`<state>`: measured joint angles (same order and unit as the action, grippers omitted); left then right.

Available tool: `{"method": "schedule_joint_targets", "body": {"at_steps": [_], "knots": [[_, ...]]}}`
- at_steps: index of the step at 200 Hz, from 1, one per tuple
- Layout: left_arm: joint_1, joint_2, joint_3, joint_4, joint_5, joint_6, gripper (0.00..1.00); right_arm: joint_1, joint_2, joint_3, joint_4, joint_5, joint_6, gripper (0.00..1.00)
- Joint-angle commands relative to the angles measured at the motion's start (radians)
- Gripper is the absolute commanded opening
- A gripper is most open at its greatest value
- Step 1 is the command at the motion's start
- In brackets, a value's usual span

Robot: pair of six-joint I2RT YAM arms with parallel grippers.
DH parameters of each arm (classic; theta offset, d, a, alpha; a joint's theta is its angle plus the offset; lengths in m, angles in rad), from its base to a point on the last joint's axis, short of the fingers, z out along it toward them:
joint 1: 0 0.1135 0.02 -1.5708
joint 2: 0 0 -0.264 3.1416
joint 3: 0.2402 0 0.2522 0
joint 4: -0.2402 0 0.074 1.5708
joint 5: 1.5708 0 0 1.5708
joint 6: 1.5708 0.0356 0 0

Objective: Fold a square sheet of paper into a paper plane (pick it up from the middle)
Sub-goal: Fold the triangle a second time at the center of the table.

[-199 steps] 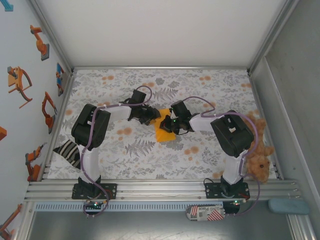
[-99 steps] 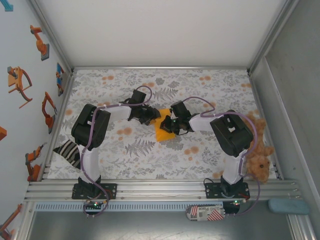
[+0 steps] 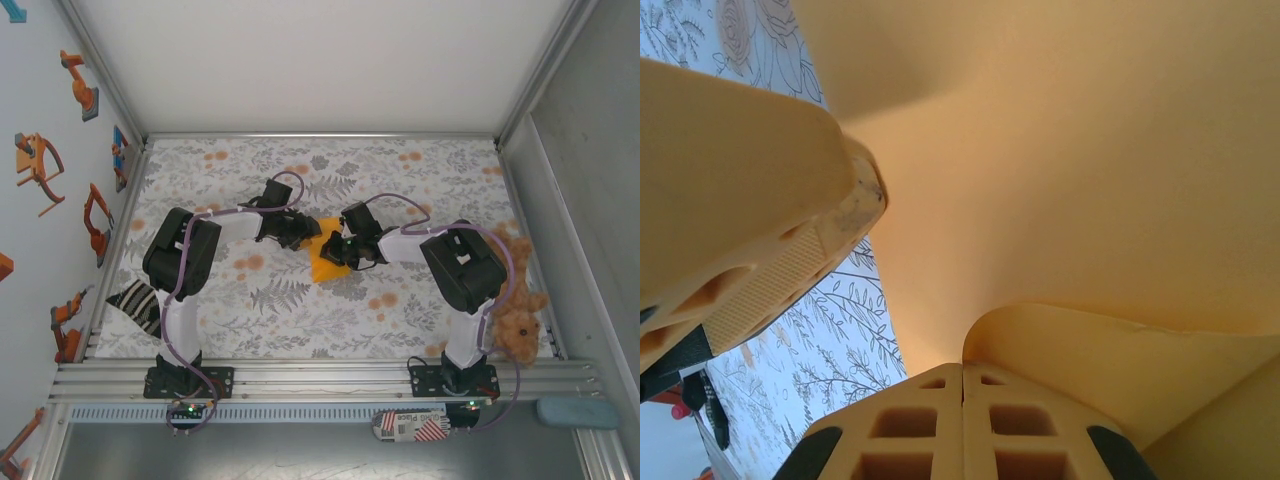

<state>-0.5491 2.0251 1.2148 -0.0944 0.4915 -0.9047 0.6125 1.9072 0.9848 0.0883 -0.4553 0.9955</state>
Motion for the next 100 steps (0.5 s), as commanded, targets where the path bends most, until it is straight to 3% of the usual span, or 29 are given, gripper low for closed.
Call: {"method": "schedule_joint_targets", "body": {"at_steps": [1,100], "knots": [[-0.002,0.043,-0.034,-0.067,-0.027,0.012,0.39,0.006,0.011,0.018,-0.036,-0.005,-0.024,0.00],[-0.002,0.044,-0.032,-0.068,-0.025,0.011,0.39,0.006,0.023,0.026,-0.022,-0.013,-0.027,0.00]]}}
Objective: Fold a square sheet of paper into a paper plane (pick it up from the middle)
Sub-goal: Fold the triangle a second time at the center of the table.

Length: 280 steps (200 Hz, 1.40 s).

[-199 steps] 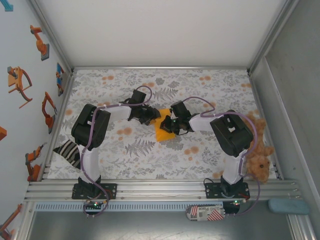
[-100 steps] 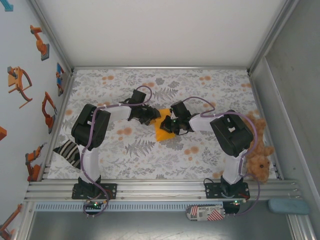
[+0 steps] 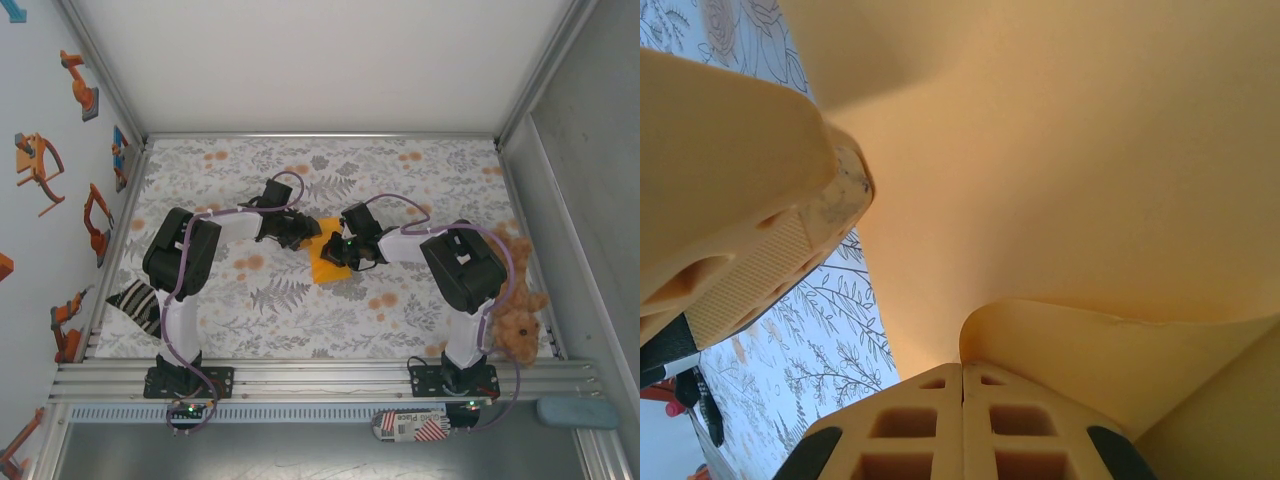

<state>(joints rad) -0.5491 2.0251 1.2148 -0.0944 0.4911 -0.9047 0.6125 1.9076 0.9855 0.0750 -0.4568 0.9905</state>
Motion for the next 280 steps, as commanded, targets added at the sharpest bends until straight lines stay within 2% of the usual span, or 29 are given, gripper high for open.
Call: {"method": "schedule_joint_targets", "body": {"at_steps": [1,119,171,190,246,280], "knots": [[-0.002,0.044,-0.032,-0.068,-0.025,0.011,0.39,0.006,0.022,0.025,-0.009,-0.011,-0.022,0.00],[-0.002,0.029,-0.033,-0.069,-0.027,0.011,0.39,0.006,0.039,0.030,-0.033,0.001,-0.021,0.00],[0.034,-0.084,-0.018,-0.091,-0.052,0.013,0.40,0.006,0.040,0.037,-0.065,0.013,-0.020,0.00],[0.055,-0.133,-0.030,-0.103,-0.078,0.017,0.42,0.005,0.044,0.041,-0.065,0.008,-0.014,0.06],[0.120,-0.252,-0.133,-0.129,-0.182,0.016,0.44,0.006,0.035,0.050,-0.053,-0.003,-0.003,0.34],[0.147,-0.307,-0.182,-0.123,-0.192,0.008,0.45,0.006,0.030,0.050,-0.053,-0.004,-0.010,0.40]]}}
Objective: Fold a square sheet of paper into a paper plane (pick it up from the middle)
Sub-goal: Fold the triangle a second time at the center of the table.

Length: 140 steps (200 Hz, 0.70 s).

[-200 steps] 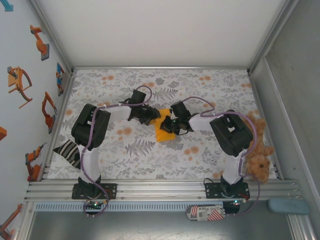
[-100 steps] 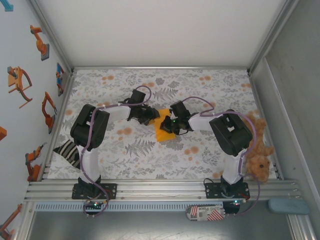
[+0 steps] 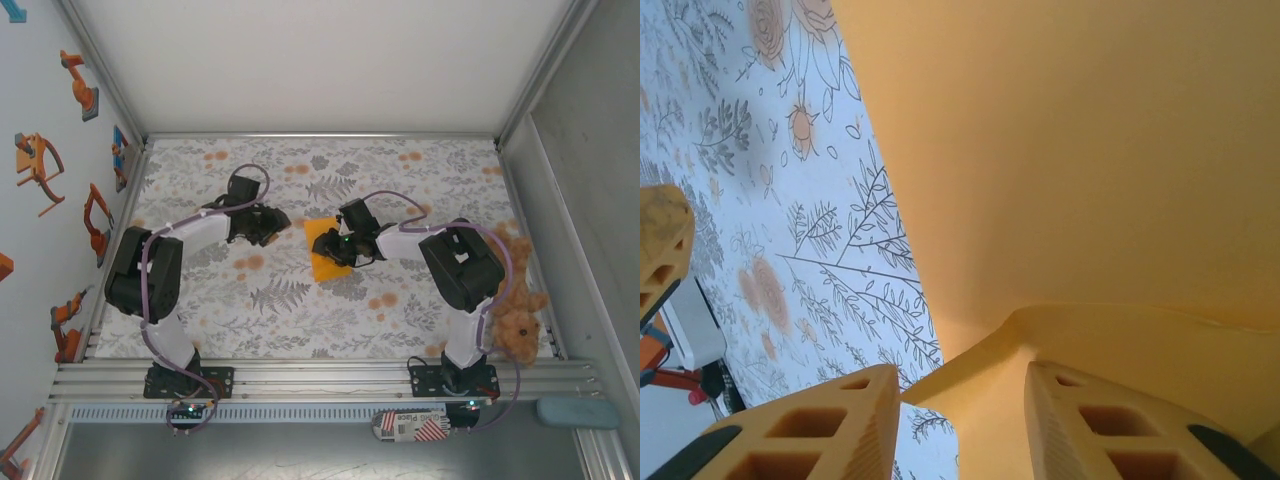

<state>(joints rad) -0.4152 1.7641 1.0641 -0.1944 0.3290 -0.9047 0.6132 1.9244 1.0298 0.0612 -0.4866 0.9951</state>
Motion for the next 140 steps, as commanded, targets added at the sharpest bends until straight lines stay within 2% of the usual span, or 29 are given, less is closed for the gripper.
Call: {"method": "schedule_joint_targets", "body": {"at_steps": [1,64,84,140], "knots": [[0.013,-0.048,-0.032,-0.023,-0.030,0.008,0.45,0.005,0.013,0.006,-0.039,0.026,-0.014,0.40],[-0.027,-0.071,-0.060,0.059,0.067,-0.010,0.43,0.005,-0.001,-0.004,-0.053,0.034,-0.046,0.43],[-0.055,-0.053,-0.059,0.083,0.093,-0.018,0.37,0.005,-0.002,-0.006,-0.068,0.046,-0.053,0.36],[-0.153,0.024,-0.020,0.097,0.102,-0.012,0.18,0.004,0.002,-0.005,-0.110,0.067,-0.055,0.07]]}}
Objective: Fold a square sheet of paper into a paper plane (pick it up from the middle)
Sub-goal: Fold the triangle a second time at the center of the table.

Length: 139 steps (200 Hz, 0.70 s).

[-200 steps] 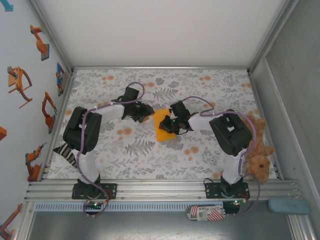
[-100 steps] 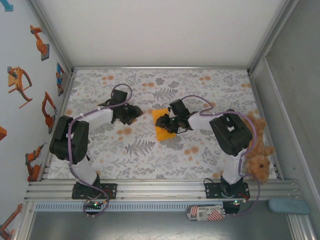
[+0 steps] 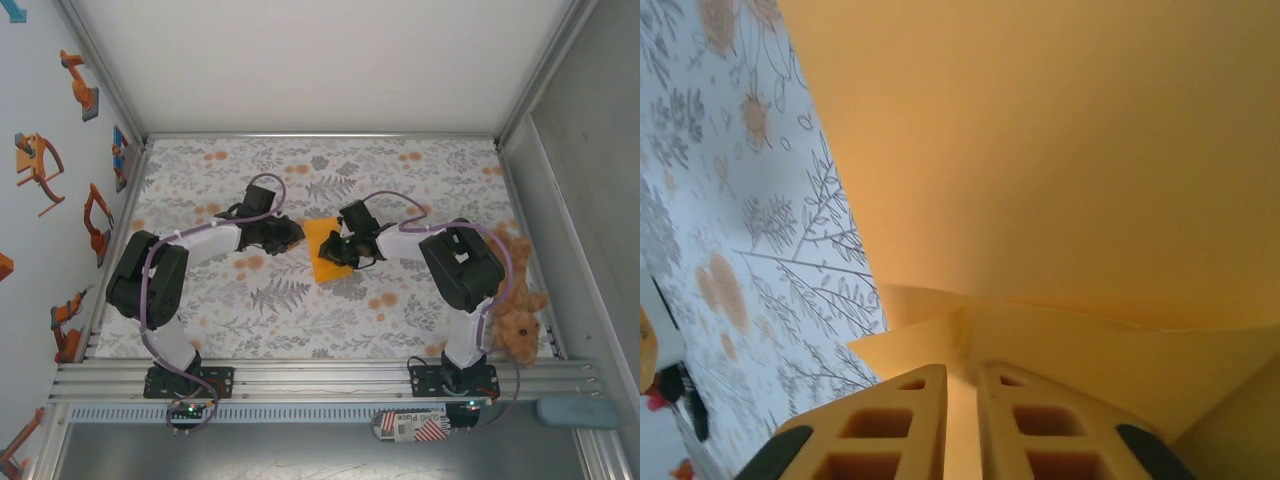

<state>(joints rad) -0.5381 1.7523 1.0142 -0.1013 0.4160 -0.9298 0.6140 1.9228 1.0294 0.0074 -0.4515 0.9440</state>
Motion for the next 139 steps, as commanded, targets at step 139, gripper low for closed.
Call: {"method": "schedule_joint_targets", "body": {"at_steps": [139], "knots": [[-0.099,0.176,0.132,-0.096,-0.053,0.081,0.08,0.004,0.006,-0.007,-0.048,0.032,0.007,0.00]]}}
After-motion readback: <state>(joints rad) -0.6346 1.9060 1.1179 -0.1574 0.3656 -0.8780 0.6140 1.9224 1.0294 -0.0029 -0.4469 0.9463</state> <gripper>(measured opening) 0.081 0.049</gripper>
